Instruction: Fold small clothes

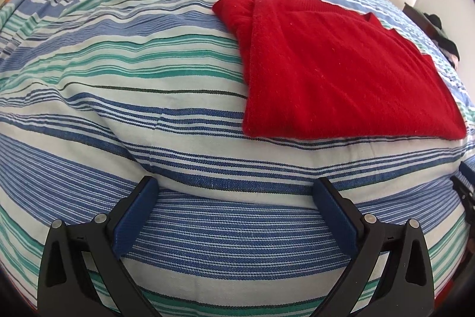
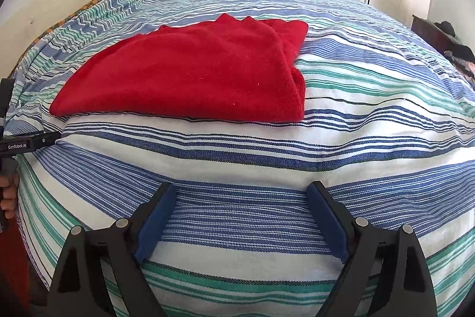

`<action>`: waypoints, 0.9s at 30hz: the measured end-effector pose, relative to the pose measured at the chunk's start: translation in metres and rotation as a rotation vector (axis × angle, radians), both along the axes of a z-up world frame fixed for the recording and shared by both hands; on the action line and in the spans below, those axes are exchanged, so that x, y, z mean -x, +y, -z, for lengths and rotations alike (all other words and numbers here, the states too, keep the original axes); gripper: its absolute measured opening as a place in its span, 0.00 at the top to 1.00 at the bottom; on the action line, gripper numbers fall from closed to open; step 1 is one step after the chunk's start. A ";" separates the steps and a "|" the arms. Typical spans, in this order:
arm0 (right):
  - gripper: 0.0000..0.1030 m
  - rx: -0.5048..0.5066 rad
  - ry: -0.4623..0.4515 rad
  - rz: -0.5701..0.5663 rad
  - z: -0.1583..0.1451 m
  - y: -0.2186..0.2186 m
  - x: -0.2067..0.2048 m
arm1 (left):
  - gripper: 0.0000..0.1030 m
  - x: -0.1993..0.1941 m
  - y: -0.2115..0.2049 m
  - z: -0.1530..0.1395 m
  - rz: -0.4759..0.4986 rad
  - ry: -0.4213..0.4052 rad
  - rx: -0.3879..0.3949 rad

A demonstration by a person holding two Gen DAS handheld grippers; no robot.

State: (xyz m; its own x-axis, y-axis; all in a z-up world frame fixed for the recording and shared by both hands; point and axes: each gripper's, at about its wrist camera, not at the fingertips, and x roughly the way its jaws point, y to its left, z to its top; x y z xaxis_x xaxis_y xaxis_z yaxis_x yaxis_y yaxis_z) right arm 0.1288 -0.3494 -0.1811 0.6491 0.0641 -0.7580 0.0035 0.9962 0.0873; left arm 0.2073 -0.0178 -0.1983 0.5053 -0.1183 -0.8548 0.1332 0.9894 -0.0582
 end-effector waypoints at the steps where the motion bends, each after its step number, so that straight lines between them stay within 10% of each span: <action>1: 0.13 0.000 0.001 0.000 0.000 0.000 0.000 | 0.01 0.000 0.000 0.000 0.000 -0.002 -0.001; 9: 0.13 -0.003 0.001 -0.001 0.000 -0.001 0.000 | 0.01 -0.007 0.007 -0.014 0.062 0.096 0.042; 16: 0.12 -0.009 -0.010 -0.006 0.001 -0.001 0.000 | 0.03 -0.036 0.054 -0.079 0.035 0.013 0.453; 25: 0.10 -0.014 -0.004 -0.016 0.002 -0.001 -0.002 | 0.13 -0.132 0.017 -0.012 -0.045 0.216 0.559; 27: 0.10 -0.015 -0.007 -0.016 0.002 -0.001 -0.001 | 0.37 -0.136 0.013 -0.011 -0.017 0.218 0.619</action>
